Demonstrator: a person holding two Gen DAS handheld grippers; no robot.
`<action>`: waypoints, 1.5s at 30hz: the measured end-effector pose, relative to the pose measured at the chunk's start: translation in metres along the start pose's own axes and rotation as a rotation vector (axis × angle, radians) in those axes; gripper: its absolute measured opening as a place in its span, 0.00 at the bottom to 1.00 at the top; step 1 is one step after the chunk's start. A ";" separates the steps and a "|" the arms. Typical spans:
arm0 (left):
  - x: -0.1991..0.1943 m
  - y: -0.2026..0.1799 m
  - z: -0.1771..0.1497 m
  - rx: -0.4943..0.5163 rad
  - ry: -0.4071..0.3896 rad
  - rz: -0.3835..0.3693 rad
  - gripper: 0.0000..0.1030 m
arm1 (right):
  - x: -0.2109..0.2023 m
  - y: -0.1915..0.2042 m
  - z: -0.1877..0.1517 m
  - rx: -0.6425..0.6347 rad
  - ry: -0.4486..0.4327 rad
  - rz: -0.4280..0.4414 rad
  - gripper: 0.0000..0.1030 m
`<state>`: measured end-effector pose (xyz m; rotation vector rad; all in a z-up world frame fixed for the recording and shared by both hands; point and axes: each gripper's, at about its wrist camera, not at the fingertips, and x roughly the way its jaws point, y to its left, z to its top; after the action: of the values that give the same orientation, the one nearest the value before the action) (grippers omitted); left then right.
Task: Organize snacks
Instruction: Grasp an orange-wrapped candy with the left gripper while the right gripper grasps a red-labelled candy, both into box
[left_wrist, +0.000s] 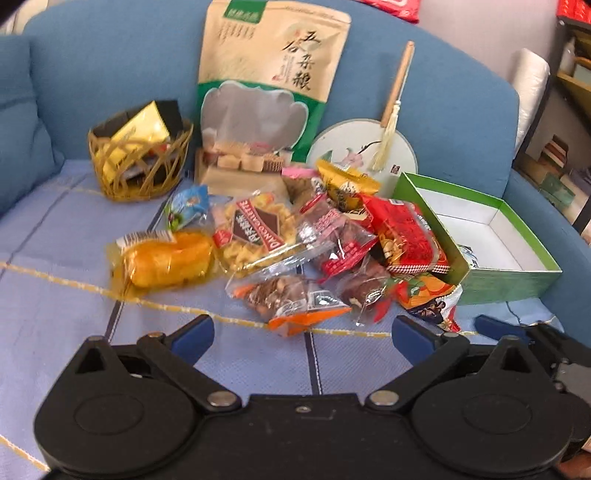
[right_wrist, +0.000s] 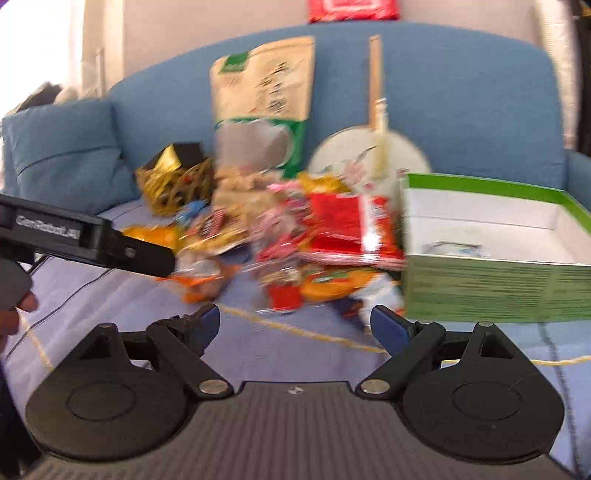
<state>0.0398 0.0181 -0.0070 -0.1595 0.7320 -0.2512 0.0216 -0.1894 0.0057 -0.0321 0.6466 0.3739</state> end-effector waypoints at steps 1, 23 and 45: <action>0.002 0.003 0.001 -0.005 -0.004 -0.004 1.00 | 0.006 0.002 0.002 -0.009 0.012 0.020 1.00; 0.046 0.032 0.030 -0.140 0.061 -0.118 0.88 | 0.100 0.007 0.016 -0.231 0.104 -0.061 0.90; 0.058 0.019 0.024 -0.103 0.124 -0.017 0.47 | 0.042 0.007 -0.006 -0.108 0.100 0.056 0.88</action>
<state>0.1010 0.0216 -0.0304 -0.2497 0.8672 -0.2409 0.0463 -0.1701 -0.0238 -0.1366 0.7266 0.4633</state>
